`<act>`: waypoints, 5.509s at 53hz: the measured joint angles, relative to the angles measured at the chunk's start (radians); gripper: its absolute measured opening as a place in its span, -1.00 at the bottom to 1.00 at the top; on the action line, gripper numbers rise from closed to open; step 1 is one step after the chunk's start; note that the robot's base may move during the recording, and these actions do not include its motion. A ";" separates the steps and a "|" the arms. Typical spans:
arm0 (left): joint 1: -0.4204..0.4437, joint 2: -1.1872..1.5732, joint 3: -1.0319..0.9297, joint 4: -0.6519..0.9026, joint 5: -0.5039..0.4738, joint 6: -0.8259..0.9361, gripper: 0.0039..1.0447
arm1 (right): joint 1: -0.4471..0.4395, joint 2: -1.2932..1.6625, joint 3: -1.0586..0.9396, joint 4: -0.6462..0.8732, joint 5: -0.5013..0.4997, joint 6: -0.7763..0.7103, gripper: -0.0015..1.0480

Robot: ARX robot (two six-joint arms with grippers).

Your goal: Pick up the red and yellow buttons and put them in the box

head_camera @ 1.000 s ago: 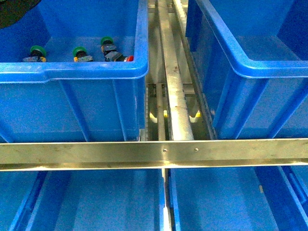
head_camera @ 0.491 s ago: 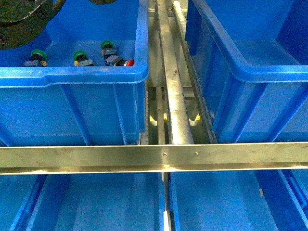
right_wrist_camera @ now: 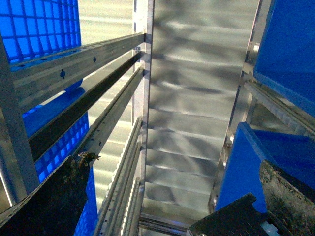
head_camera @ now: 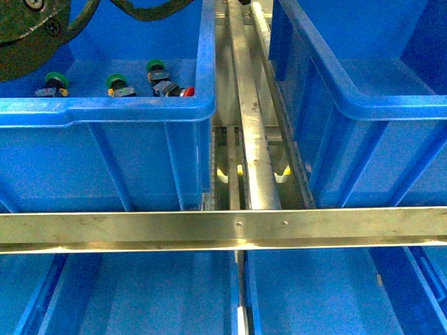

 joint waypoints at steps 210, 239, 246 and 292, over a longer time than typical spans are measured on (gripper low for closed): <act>0.511 -1.810 -1.105 -1.177 -0.495 1.187 0.87 | 0.229 -0.183 -0.176 -0.187 0.299 -1.138 -0.24; 0.511 -1.810 -1.105 -1.177 -0.496 1.187 0.85 | 0.158 -0.281 -0.229 -0.232 0.304 -1.042 -0.24; 0.511 -1.810 -1.105 -1.176 -0.495 1.187 0.85 | 0.124 -0.334 -0.263 -0.246 0.294 -1.032 -0.24; 0.513 -1.810 -1.105 -1.175 -0.495 1.188 0.85 | -0.304 0.004 0.023 -0.470 -0.230 -1.149 -0.24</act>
